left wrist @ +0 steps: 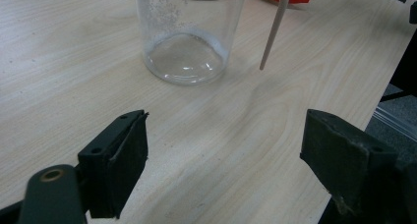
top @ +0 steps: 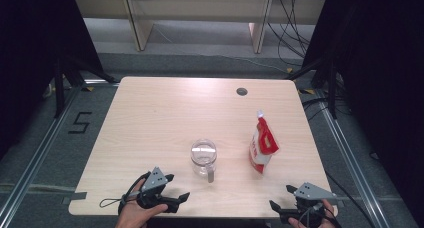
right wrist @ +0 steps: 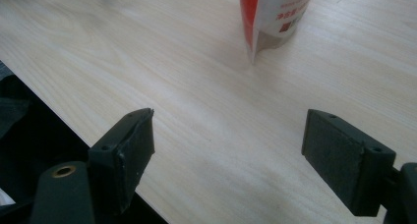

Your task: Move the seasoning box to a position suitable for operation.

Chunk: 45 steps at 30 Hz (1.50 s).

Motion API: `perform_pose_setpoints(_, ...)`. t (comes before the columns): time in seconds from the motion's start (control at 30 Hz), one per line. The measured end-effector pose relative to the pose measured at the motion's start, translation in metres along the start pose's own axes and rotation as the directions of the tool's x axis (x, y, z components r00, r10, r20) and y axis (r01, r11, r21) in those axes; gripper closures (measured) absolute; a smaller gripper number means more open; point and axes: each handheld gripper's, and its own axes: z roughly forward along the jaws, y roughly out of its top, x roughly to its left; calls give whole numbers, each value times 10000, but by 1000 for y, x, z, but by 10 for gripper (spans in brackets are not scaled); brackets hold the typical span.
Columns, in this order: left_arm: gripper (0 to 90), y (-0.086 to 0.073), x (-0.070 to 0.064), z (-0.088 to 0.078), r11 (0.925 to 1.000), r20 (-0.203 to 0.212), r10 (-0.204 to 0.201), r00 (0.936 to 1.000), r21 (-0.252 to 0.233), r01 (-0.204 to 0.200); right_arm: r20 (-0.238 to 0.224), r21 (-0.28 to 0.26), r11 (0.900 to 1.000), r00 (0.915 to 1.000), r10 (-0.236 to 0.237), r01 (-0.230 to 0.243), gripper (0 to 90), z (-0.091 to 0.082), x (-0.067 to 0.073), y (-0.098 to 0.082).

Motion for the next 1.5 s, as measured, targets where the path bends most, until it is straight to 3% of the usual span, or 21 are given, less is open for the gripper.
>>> perform_pose_setpoints(0.17,227,3,-1,-4,9996,-94,-148,9998,-221,146,-61,108,9996,9997,256,-255,219,0,1,0)
perform_pose_setpoints(0.3,300,7,-3,-6,9989,152,-176,9997,-440,183,-80,9,9998,9998,187,-187,222,1,0,0)
perform_pose_setpoints(0.4,405,11,-8,-6,9987,455,80,9989,-511,-57,-38,46,9984,9984,560,-560,222,1,2,0)
perform_pose_setpoints(0.5,510,14,-14,-6,9977,648,353,9973,-608,-314,-260,-31,9993,9990,373,-374,222,2,0,0)
perform_pose_setpoints(0.6,625,16,-17,-5,9955,553,533,9970,-810,-487,-306,-163,9993,9990,320,-325,230,2,0,0)
perform_pose_setpoints(0.63,625,18,-18,-5,9943,608,544,9967,-954,-485,-356,-117,9992,9986,389,-393,230,2,1,0)
perform_pose_setpoints(0.67,690,23,-19,-4,9917,660,595,9960,-1178,-514,-381,10,9984,9977,568,-568,230,1,3,0)
perform_pose_setpoints(0.8,770,40,-19,-5,9862,716,796,9943,-1508,-681,-388,-204,9990,9985,385,-393,231,2,0,0)
perform_pose_setpoints(0.83,785,45,-19,-4,9840,738,859,9936,-1628,-729,-404,-130,9979,9972,631,-637,231,1,2,0)
perform_pose_setpoints(0.9,820,49,-20,-2,9830,853,807,9931,-1715,-651,-320,-259,9990,9989,354,-362,232,2,0,0)
perform_pose_setpoints(0.97,844,58,-21,1,9804,960,1011,9902,-1788,-827,-373,-112,9989,9983,458,-462,233,2,0,0)
perform_pose_setpoints(1.0,861,67,-22,5,9761,1034,1313,9859,-1871,-1104,-381,-26,9982,9975,592,-594,237,3,3,0)
perform_pose_setpoints(1.1,881,76,-23,10,9766,1069,1317,9855,-1847,-1105,-310,-145,9993,9989,344,-348,237,3,1,0)
perform_pose_setpoints(1.17,892,84,-23,18,9755,1047,1346,9854,-1885,-1133,-354,37,9982,9976,594,-593,237,1,4,0)
perform_pose_setpoints(1.27,893,89,-23,26,9806,1059,1085,9884,-1744,-890,-378,-138,9996,9990,245,-251,239,2,1,1)
perform_pose_setpoints(1.33,893,90,-24,29,9812,1159,1104,9871,-1708,-897,-395,-98,9994,9987,321,-325,239,2,1,0)
perform_pose_setpoints(1.37,894,92,-25,35,9816,1239,1308,9836,-1555,-1110,-395,-34,9994,9987,336,-337,240,2,3,1)
perform_pose_setpoints(1.5,893,93,-28,43,9849,1265,1248,9841,-1354,-1075,-403,-17,9993,9985,368,-369,239,3,3,1)
